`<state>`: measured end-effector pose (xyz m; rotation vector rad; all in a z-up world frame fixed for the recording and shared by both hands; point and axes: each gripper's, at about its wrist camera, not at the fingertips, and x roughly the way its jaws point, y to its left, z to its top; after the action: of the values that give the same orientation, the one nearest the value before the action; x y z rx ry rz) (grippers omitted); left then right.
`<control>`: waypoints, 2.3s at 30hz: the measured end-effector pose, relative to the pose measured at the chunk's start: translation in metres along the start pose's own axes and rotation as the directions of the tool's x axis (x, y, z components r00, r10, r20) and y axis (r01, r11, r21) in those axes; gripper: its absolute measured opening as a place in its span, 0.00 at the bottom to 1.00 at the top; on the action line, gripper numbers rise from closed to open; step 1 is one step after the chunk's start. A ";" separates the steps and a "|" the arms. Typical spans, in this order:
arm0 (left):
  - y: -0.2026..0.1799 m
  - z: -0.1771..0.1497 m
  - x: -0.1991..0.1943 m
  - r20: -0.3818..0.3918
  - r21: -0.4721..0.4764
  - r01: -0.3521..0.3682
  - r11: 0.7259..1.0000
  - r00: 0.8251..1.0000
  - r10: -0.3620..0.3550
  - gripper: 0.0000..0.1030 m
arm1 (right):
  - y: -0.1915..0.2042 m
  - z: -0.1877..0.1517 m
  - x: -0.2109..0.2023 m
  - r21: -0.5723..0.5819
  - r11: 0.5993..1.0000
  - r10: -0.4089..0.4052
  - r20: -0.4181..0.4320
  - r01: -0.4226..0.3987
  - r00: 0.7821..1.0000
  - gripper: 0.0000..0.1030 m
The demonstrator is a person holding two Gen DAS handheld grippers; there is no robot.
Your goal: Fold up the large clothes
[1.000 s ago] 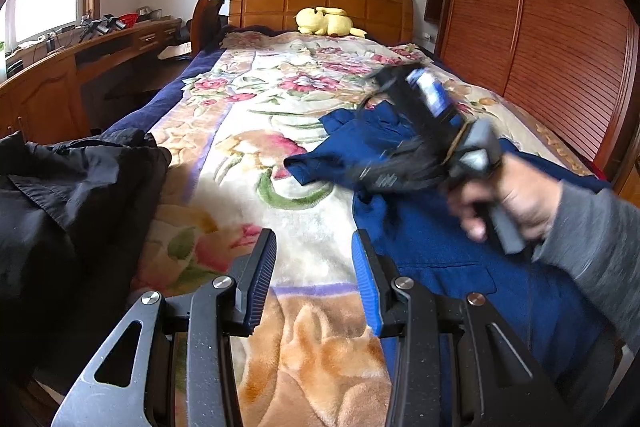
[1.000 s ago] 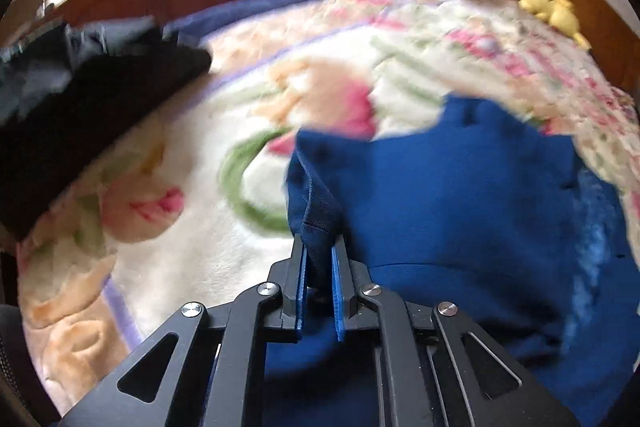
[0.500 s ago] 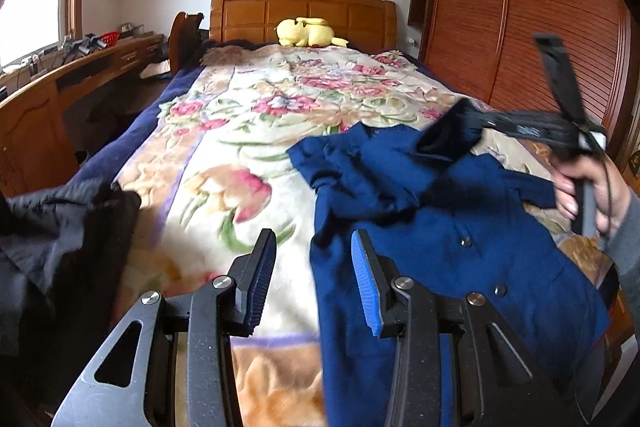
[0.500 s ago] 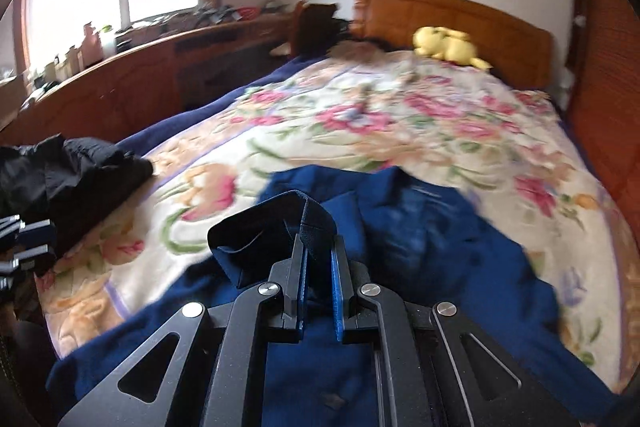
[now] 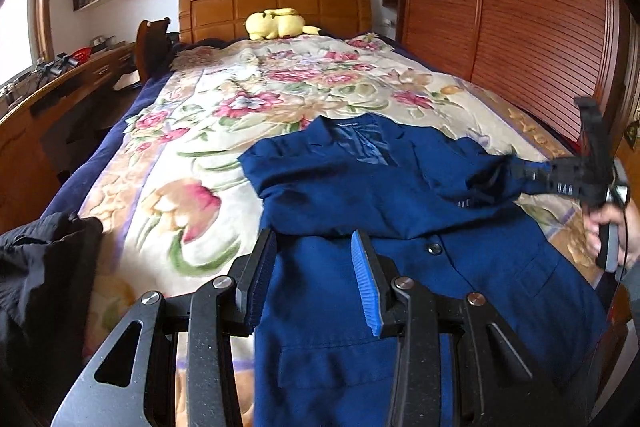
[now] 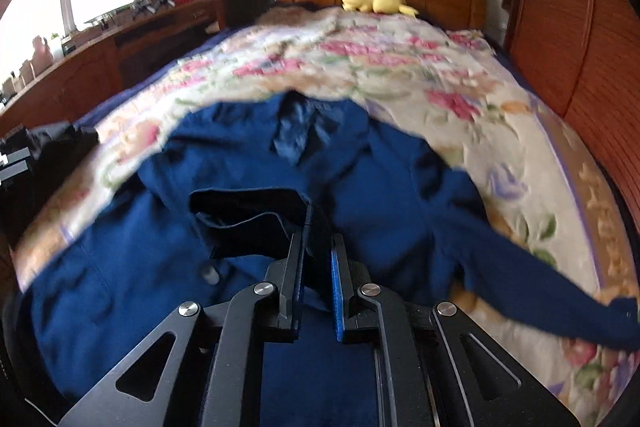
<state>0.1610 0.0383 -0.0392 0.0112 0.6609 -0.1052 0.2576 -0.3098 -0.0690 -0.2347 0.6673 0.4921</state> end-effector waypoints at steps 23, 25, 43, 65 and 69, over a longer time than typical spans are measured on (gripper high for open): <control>0.013 0.000 0.099 -0.150 0.016 -0.021 1.000 0.988 0.023 0.39 | 0.042 -0.042 0.103 -0.173 0.973 0.131 -0.125 -0.152 0.983 0.43; 0.015 0.002 0.109 -0.159 0.022 -0.035 0.999 0.986 0.038 0.39 | 0.043 -0.039 0.104 -0.176 0.971 0.138 -0.124 -0.159 0.983 0.07; 0.026 0.012 0.175 -0.236 0.029 -0.079 0.996 0.968 0.083 0.39 | -0.082 -0.030 0.072 0.095 0.988 -0.120 0.008 0.118 0.993 0.04; 0.061 0.007 0.192 -0.290 0.009 -0.124 0.992 0.949 0.121 0.07 | -0.059 -0.047 0.088 0.039 0.999 0.005 -0.041 -0.004 0.999 0.31; 0.069 0.004 0.187 -0.285 -0.001 -0.091 0.996 0.954 0.087 0.07 | -0.058 -0.050 0.093 0.023 1.000 0.018 -0.053 -0.017 0.998 0.31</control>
<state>0.3172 0.0892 -0.1524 0.0433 0.9488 -0.0110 0.3235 -0.3439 -0.1641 -0.2211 0.7266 0.4963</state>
